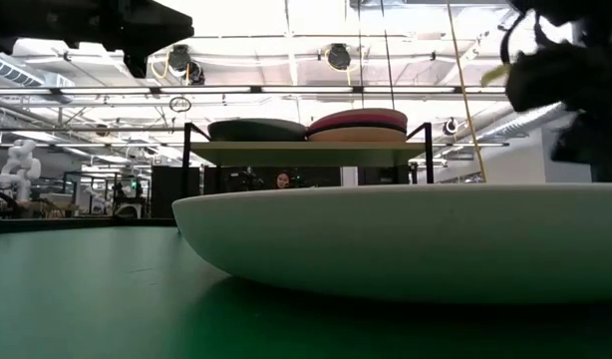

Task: Place and stack plates onto a shelf
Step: Stack the light pink plate on top of the white plate

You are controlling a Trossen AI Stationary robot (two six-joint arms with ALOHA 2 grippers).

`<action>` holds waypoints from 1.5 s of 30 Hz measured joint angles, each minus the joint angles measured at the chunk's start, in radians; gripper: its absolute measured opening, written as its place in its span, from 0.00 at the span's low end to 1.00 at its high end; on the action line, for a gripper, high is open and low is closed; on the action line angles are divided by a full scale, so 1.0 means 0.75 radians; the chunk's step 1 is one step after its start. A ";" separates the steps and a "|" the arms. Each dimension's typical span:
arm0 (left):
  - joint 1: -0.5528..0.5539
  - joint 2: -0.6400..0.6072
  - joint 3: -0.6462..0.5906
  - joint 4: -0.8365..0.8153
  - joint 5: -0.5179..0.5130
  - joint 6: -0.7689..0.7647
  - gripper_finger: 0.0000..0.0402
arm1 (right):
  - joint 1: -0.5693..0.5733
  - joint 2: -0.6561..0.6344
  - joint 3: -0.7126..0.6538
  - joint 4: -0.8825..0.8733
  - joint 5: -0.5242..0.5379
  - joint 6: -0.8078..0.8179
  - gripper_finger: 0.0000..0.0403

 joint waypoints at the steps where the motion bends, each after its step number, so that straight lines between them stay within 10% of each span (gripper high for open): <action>1: 0.000 0.002 0.000 -0.004 0.000 0.000 0.21 | 0.007 0.000 -0.027 0.034 -0.033 0.024 0.24; 45: 0.000 0.087 0.001 0.006 -0.020 -0.040 0.21 | 0.075 -0.039 -0.161 0.170 -0.123 0.029 0.24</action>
